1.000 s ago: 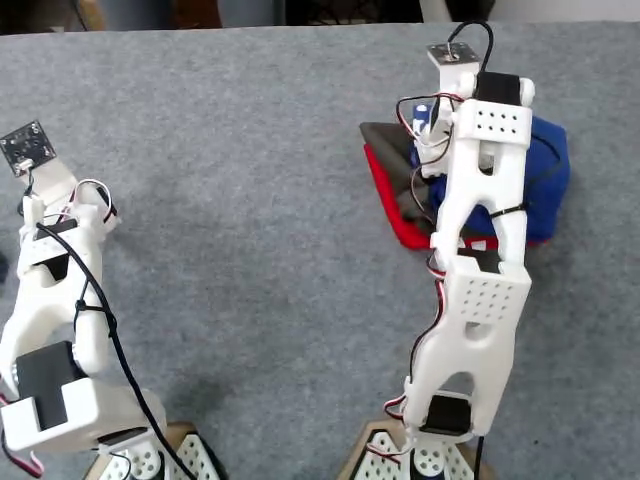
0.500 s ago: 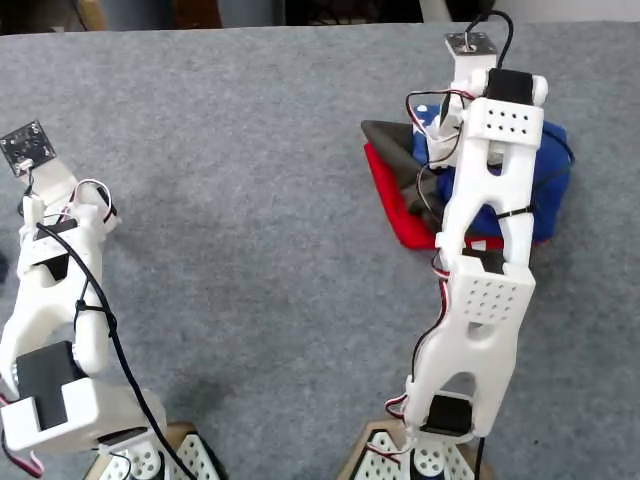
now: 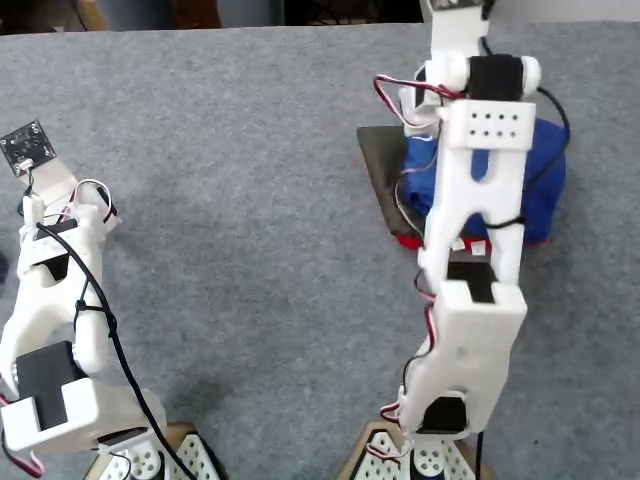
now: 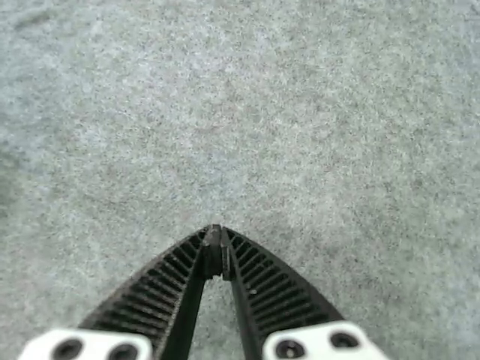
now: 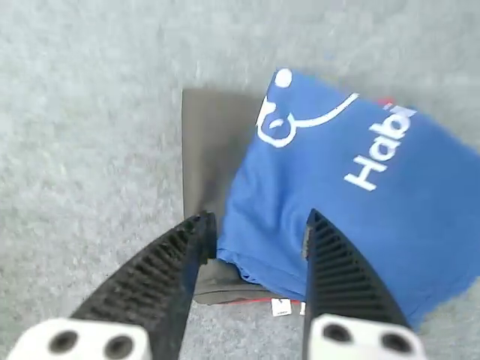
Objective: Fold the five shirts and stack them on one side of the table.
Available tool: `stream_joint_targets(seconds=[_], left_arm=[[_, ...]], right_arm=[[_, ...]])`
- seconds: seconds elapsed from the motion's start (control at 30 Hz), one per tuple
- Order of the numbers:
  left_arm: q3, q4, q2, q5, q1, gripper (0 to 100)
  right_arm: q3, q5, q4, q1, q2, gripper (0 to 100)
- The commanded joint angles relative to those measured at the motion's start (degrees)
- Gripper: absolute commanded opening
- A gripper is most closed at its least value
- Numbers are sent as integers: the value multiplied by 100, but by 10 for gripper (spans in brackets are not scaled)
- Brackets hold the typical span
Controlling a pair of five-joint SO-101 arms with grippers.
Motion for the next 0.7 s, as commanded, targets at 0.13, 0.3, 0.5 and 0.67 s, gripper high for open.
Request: stream_joint_targets(seconds=[0.13,0.3,0.5,0.67], left_arm=[[-259,-70,-299,-26,13,41],[-602,976,-651,-299,-875,130],[-1103,1829,-1248,-1020,-2870,182],[-1622,1829,-1301,-1688,-3978,226]], right_arm=[[-13,18,44,-255,-1991,188],[1288,26,35,-554,-3424,13],[3925,35,-9,-642,-5007,60],[6009,158,-571,-1046,-6264,60]])
